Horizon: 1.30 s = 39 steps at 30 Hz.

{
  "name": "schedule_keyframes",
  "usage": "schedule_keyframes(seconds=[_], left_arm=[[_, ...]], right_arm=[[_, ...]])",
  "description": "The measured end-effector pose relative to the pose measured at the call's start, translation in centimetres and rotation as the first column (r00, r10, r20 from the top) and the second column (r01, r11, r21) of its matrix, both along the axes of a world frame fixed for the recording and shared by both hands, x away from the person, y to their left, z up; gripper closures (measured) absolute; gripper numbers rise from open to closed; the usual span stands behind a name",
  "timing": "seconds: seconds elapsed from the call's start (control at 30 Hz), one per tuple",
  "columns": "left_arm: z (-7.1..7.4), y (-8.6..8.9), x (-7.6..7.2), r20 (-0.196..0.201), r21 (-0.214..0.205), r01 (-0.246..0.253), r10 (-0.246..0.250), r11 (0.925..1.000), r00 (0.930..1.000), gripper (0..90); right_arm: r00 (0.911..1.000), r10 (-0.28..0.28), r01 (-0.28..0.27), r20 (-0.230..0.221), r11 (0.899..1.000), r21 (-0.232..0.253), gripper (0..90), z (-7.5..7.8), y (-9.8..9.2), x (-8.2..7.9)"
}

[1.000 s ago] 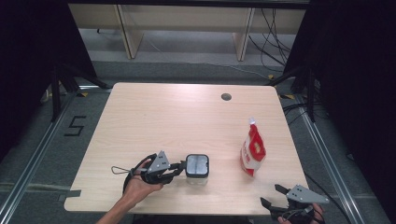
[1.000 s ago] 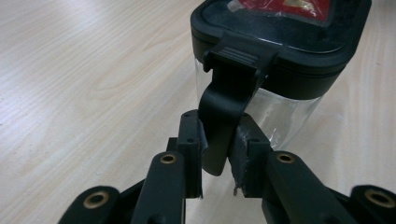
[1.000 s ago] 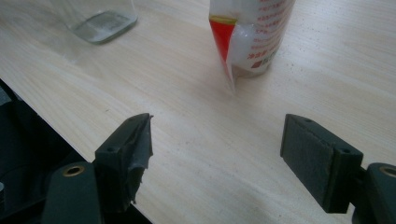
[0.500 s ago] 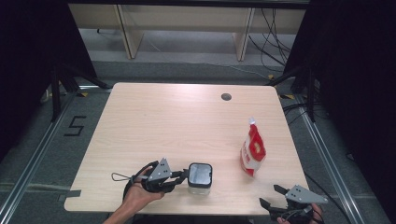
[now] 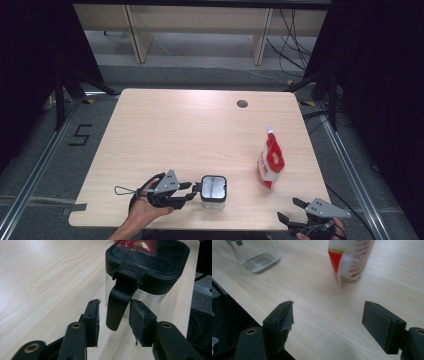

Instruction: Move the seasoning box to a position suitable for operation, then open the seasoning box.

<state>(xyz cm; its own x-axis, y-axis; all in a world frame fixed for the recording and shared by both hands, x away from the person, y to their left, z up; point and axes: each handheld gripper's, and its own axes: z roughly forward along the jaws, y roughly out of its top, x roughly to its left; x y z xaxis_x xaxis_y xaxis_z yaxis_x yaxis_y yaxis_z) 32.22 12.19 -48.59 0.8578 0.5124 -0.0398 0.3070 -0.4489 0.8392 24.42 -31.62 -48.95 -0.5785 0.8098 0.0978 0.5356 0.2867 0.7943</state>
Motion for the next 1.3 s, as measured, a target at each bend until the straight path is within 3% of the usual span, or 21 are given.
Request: schedule_keyframes(seconds=[0.1,0.13,0.27,0.33,0.47,0.5,0.53,0.63,0.77,0.9,0.93,1.1,1.2,1.3], left_arm=[[0.3,0.3,-0.2,-0.003,-0.017,-0.003,0.003,0.9999,1.0000,55.1],[0.5,0.4,-0.3,0.006,-0.012,-0.005,0.005,0.9999,1.0000,53.7],[1.5,0.6,-0.5,-0.005,-0.033,-0.001,0.001,0.9994,1.0000,49.8],[2.0,0.7,-0.6,-0.010,-0.044,-0.005,0.004,0.9990,0.9999,47.3],[2.7,0.9,-0.8,-0.011,-0.062,-0.013,0.012,0.9980,0.9999,44.4],[2.8,0.9,-0.8,0.001,-0.064,-0.009,0.009,0.9979,1.0000,44.4],[2.9,1.0,-0.8,-0.014,-0.064,-0.015,0.014,0.9979,0.9998,44.5],[3.1,1.0,-0.8,-0.016,-0.065,-0.023,0.022,0.9976,0.9996,45.5],[3.7,1.1,-0.8,0.001,-0.071,-0.008,0.008,0.9975,1.0000,52.1],[4.1,0.8,-0.9,0.020,-0.072,0.007,-0.006,0.9974,0.9998,58.2],[4.2,0.7,-1.0,0.026,-0.074,0.010,-0.008,0.9972,0.9996,59.7],[4.4,0.3,-1.2,0.059,-0.065,0.020,-0.016,0.9977,0.9981,67.7],[4.5,0.2,-1.1,0.067,-0.068,0.017,-0.013,0.9975,0.9977,71.6],[4.7,0.0,-1.0,0.068,-0.073,0.024,-0.019,0.9970,0.9975,75.9]], right_arm=[[0.9985,0.031,-0.030,0.045,0.999,-0.011,26.1,-0.1,-0.2,0.4],[0.9996,0.019,-0.019,0.020,1.000,0.000,26.0,-0.1,0.0,0.2],[0.9985,0.040,-0.039,0.039,0.999,-0.023,26.0,0.0,0.0,0.3],[0.9974,0.047,-0.046,0.055,0.999,-0.012,26.0,0.0,0.0,0.3],[0.9984,0.034,-0.033,0.045,0.999,-0.004,26.0,0.0,-0.1,0.2],[0.9969,0.048,-0.047,0.063,0.999,-0.015,26.0,-0.1,-0.2,0.4],[0.9979,0.046,-0.046,0.045,0.999,-0.009,26.0,0.0,-0.1,0.3],[0.9976,0.048,-0.048,0.050,0.999,-0.012,26.0,0.0,-0.1,0.4],[0.9982,0.049,-0.049,0.035,0.999,-0.008,26.0,0.0,0.1,0.3],[0.9971,0.053,-0.051,0.056,0.998,-0.023,26.0,0.0,0.0,0.4],[0.9993,0.035,-0.035,0.015,0.999,-0.004,26.0,0.0,0.2,0.1],[0.9974,0.055,-0.055,0.045,0.998,-0.016,26.0,-0.1,0.2,0.4],[0.9985,0.044,-0.043,0.032,0.999,-0.014,26.0,0.0,0.4,0.2],[0.9972,0.058,-0.058,0.046,0.998,-0.021,26.0,-0.1,0.4,0.3]])
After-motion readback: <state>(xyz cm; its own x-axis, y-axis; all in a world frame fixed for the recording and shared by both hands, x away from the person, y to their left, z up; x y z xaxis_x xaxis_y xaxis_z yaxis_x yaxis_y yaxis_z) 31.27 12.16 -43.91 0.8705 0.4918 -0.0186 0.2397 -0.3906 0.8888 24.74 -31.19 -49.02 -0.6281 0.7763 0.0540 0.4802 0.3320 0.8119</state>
